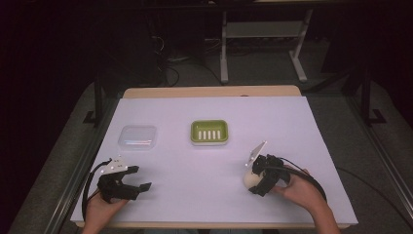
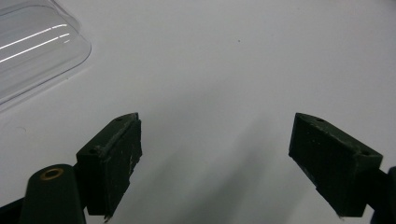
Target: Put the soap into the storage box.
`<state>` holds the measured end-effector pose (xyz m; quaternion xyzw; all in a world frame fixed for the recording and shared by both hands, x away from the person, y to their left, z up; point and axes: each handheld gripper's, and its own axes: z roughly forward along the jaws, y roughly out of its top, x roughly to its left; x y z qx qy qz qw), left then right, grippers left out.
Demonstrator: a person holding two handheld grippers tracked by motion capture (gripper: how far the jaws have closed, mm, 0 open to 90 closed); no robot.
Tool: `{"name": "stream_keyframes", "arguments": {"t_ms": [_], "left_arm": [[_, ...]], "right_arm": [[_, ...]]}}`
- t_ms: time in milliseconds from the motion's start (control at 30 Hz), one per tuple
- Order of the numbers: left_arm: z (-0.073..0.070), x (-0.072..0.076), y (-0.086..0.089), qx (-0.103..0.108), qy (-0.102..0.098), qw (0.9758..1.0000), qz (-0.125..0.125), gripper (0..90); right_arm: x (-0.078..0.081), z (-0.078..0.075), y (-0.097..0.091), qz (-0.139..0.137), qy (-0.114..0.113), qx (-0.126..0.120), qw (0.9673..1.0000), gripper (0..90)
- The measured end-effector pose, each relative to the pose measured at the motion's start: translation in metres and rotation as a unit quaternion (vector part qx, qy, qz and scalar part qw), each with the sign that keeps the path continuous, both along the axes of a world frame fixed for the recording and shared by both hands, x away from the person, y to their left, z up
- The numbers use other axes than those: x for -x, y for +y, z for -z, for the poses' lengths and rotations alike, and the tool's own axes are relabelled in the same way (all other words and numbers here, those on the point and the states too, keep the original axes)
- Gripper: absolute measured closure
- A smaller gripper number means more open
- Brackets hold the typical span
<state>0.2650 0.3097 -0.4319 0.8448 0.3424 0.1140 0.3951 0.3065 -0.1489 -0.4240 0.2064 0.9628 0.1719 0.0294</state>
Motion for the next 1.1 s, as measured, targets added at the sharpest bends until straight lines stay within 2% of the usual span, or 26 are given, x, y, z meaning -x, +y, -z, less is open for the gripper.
{"name": "stream_keyframes", "arguments": {"t_ms": [1100], "left_arm": [[0.0004,-0.0004,-0.0004,0.002,0.001,1.0,0.003,16.5]], "right_arm": [[-0.0021,-0.0007,0.0084,-0.014,0.003,0.013,0.9998,22.6]]}}
